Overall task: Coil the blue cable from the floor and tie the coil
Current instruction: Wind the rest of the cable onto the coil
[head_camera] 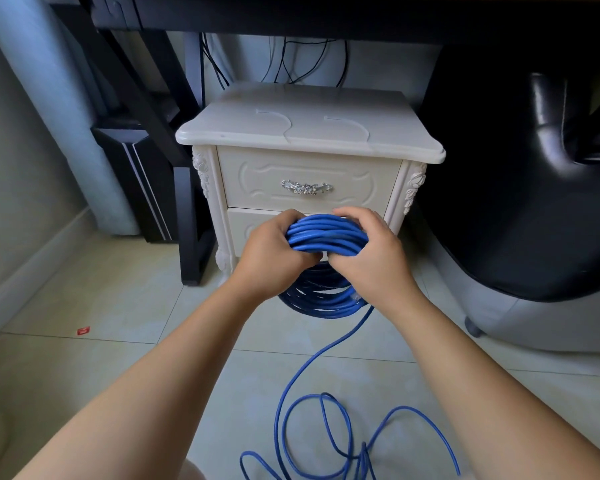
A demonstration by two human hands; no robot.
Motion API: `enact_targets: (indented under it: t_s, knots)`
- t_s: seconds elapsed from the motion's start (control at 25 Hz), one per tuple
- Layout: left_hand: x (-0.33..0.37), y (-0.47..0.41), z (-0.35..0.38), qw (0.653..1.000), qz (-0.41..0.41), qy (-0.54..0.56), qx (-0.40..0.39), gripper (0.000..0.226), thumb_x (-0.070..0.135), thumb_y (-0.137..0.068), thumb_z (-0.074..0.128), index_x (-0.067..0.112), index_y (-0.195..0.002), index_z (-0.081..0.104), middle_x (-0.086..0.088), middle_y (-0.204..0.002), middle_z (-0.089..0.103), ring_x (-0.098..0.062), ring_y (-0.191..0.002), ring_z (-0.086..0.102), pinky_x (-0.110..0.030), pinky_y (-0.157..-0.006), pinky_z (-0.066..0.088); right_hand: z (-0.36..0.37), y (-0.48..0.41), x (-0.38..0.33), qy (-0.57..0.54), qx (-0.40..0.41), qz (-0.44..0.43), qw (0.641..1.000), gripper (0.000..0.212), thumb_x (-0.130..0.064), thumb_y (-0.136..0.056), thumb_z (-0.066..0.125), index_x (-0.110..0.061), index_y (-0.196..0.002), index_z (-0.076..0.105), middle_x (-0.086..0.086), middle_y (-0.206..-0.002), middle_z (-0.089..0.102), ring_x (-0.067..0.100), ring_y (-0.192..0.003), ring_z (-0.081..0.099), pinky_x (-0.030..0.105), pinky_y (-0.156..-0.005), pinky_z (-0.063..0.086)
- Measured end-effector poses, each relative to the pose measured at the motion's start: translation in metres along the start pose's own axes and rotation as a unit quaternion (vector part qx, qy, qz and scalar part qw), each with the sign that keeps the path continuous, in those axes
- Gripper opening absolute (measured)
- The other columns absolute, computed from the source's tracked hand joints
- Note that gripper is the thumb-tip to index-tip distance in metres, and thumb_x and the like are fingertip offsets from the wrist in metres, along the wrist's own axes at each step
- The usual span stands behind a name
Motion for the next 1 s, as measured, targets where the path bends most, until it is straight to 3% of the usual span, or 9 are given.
enact_targets:
  t_s: [0.2, 0.32, 0.4, 0.52, 0.56, 0.72, 0.84, 1.0]
  knots:
    - [-0.015, 0.000, -0.001, 0.986, -0.083, 0.141, 0.018, 0.025, 0.003, -0.075, 0.077, 0.011, -0.095, 0.064, -0.002, -0.075, 0.067, -0.013, -0.067, 0.062, -0.026, -0.066, 0.047, -0.003, 0.003, 0.017, -0.145, -0.017, 0.095, 0.985, 0.050, -0.015, -0.079, 0.078, -0.034, -0.121, 0.058, -0.013, -0.111, 0.065, -0.004, -0.086, 0.064, 0.020, -0.071, 0.054]
    - [-0.028, 0.000, -0.002, 0.963, -0.139, 0.229, 0.037, 0.028, 0.004, -0.075, 0.078, 0.012, -0.099, 0.066, 0.004, -0.071, 0.065, -0.017, -0.070, 0.061, -0.034, -0.071, 0.046, 0.006, 0.004, 0.029, -0.256, -0.030, 0.132, 0.957, 0.053, -0.023, -0.073, 0.081, -0.028, -0.121, 0.061, -0.006, -0.110, 0.071, 0.007, -0.098, 0.067, 0.028, -0.085, 0.054]
    - [-0.034, 0.001, -0.001, 0.944, -0.168, 0.280, 0.047, 0.023, 0.005, -0.077, 0.076, 0.016, -0.093, 0.064, 0.009, -0.063, 0.060, -0.016, -0.068, 0.057, -0.033, -0.068, 0.044, 0.015, 0.006, 0.037, -0.331, -0.039, 0.171, 0.927, 0.052, -0.033, -0.071, 0.079, -0.027, -0.120, 0.063, -0.005, -0.106, 0.072, 0.013, -0.104, 0.067, 0.042, -0.100, 0.050]
    - [-0.040, 0.005, -0.001, 0.923, -0.198, 0.322, 0.073, 0.019, 0.007, -0.080, 0.074, 0.017, -0.089, 0.060, 0.004, -0.069, 0.052, -0.016, -0.069, 0.050, -0.031, -0.065, 0.042, 0.029, 0.007, 0.039, -0.417, -0.064, 0.182, 0.888, 0.075, -0.056, -0.065, 0.082, -0.026, -0.130, 0.058, -0.004, -0.121, 0.067, 0.020, -0.124, 0.058, 0.047, -0.111, 0.041]
    - [-0.043, 0.007, -0.001, 0.914, -0.211, 0.336, 0.082, 0.019, 0.009, -0.081, 0.073, 0.017, -0.092, 0.060, 0.002, -0.073, 0.051, -0.016, -0.070, 0.050, -0.030, -0.066, 0.042, 0.032, 0.007, 0.037, -0.427, -0.072, 0.173, 0.885, 0.077, -0.054, -0.067, 0.082, -0.026, -0.133, 0.055, -0.003, -0.125, 0.065, 0.020, -0.127, 0.056, 0.046, -0.112, 0.040]
    - [-0.048, 0.014, 0.009, 0.877, -0.248, 0.403, 0.082, 0.026, 0.012, -0.082, 0.073, 0.013, -0.106, 0.060, 0.001, -0.080, 0.052, -0.015, -0.075, 0.051, -0.029, -0.065, 0.046, 0.032, 0.011, 0.037, -0.381, -0.046, 0.179, 0.906, 0.063, -0.014, -0.076, 0.080, -0.028, -0.131, 0.055, 0.005, -0.126, 0.064, 0.021, -0.122, 0.059, 0.045, -0.108, 0.045]
    - [-0.047, 0.018, 0.019, 0.857, -0.263, 0.438, 0.071, 0.016, 0.012, -0.084, 0.071, 0.015, -0.096, 0.062, 0.001, -0.079, 0.052, -0.015, -0.077, 0.051, -0.030, -0.066, 0.047, 0.031, 0.013, 0.043, -0.426, -0.017, 0.225, 0.876, 0.039, -0.005, -0.082, 0.073, -0.014, -0.118, 0.062, 0.012, -0.106, 0.069, 0.035, -0.110, 0.066, 0.053, -0.101, 0.049]
    - [-0.041, 0.023, 0.034, 0.874, -0.257, 0.412, 0.016, 0.015, 0.014, -0.085, 0.071, 0.015, -0.096, 0.062, 0.000, -0.081, 0.059, -0.015, -0.079, 0.059, -0.032, -0.070, 0.052, 0.016, 0.017, 0.053, -0.382, 0.045, 0.267, 0.884, 0.026, 0.008, -0.082, 0.061, -0.013, -0.098, 0.062, 0.003, -0.066, 0.067, 0.027, -0.077, 0.069, 0.050, -0.088, 0.054]
Point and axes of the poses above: each hand's wrist, its own y-axis away from the middle knuckle, its own z-axis out of the palm, x = y × z, the point moved 10 cm from there along -y, towards the middle knuckle
